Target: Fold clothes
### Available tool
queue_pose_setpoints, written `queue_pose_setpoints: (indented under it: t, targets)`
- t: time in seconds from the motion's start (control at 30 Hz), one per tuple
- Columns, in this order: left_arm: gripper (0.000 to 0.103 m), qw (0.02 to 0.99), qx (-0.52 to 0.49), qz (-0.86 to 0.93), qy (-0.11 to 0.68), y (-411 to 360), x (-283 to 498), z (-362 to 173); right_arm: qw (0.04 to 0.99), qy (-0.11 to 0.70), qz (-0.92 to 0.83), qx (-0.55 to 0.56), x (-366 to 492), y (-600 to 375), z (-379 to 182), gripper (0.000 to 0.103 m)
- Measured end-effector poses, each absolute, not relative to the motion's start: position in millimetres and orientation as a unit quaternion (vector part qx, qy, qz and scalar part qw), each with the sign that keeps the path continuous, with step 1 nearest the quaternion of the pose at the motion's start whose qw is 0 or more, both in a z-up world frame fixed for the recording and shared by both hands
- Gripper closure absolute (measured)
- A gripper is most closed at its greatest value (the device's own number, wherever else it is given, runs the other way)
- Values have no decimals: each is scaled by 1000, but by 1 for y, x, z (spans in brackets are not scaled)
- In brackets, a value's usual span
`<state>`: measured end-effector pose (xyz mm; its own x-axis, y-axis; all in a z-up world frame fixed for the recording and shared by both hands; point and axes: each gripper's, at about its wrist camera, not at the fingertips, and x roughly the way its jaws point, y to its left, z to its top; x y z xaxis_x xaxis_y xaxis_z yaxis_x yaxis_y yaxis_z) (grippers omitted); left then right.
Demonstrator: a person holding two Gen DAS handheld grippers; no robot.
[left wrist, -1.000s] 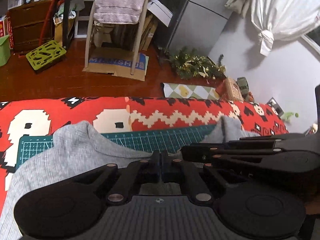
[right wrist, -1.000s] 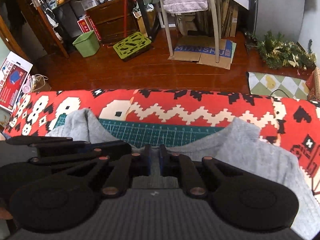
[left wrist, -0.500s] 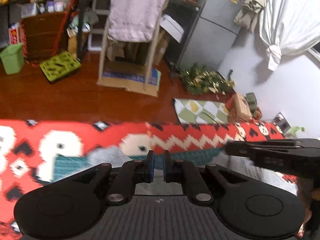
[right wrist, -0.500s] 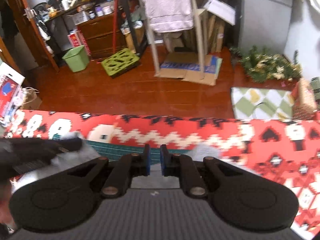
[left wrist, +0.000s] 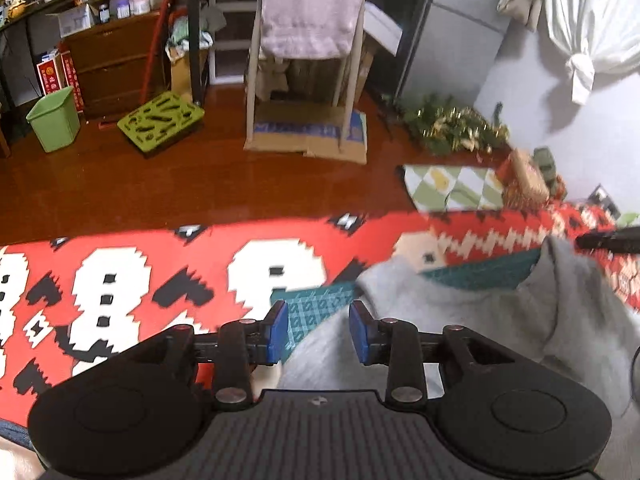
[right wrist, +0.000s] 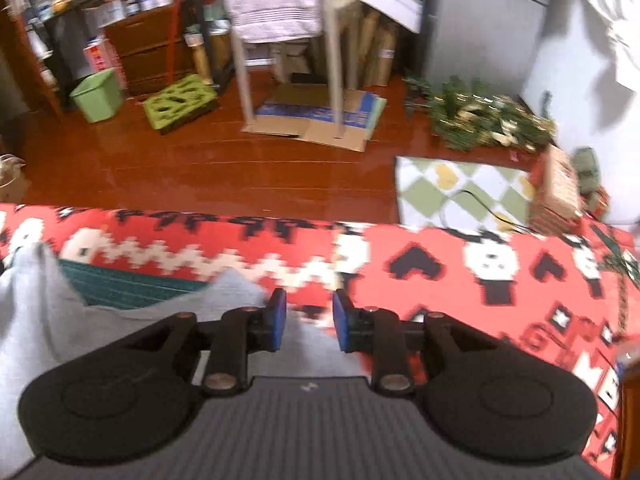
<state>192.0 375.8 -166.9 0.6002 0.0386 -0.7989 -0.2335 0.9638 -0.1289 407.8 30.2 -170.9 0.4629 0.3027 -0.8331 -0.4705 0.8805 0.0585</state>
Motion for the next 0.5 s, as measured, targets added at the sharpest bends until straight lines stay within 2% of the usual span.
queue_pose_setpoints:
  t: [0.23, 0.27, 0.3, 0.37, 0.43, 0.5]
  targets:
    - [72, 881, -102, 76, 456, 372, 185, -181, 837, 500, 211, -66, 409, 9, -189, 74]
    - [80, 881, -99, 78, 457, 372, 185, -180, 839, 497, 213, -68, 407, 10, -189, 74]
    - [95, 879, -98, 81, 459, 372, 185, -181, 837, 498, 216, -71, 406, 12, -190, 74]
    - [99, 878, -95, 83, 462, 372, 185, -181, 838, 497, 212, -81, 405, 14, -191, 80]
    - [101, 878, -88, 91, 461, 372, 185, -179, 840, 495, 203, -87, 404, 14, -189, 100]
    - [101, 879, -79, 107, 459, 373, 182, -177, 846, 493, 184, -82, 404, 10, -186, 100]
